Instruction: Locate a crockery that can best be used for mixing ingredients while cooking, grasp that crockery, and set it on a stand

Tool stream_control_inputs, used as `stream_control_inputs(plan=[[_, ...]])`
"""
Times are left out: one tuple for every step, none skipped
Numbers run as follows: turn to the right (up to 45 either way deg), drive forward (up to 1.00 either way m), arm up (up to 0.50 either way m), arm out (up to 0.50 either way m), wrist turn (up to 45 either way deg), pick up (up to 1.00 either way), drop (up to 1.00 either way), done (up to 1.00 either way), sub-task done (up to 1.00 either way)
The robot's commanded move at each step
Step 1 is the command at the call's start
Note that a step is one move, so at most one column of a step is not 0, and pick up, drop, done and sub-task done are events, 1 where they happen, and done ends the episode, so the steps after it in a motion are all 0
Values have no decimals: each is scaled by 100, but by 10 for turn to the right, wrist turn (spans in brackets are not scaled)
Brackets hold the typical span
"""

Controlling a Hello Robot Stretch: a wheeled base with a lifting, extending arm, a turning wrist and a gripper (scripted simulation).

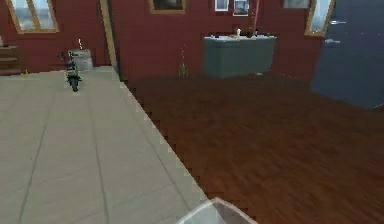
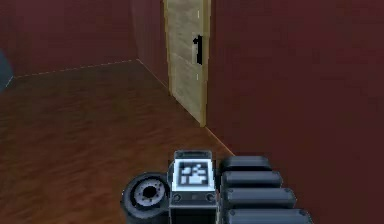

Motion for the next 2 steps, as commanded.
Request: stream_control_inputs(plan=[[0,15,0,0,0,0,0,0,0],[-390,0,0,0,0,0,0,0,0]])
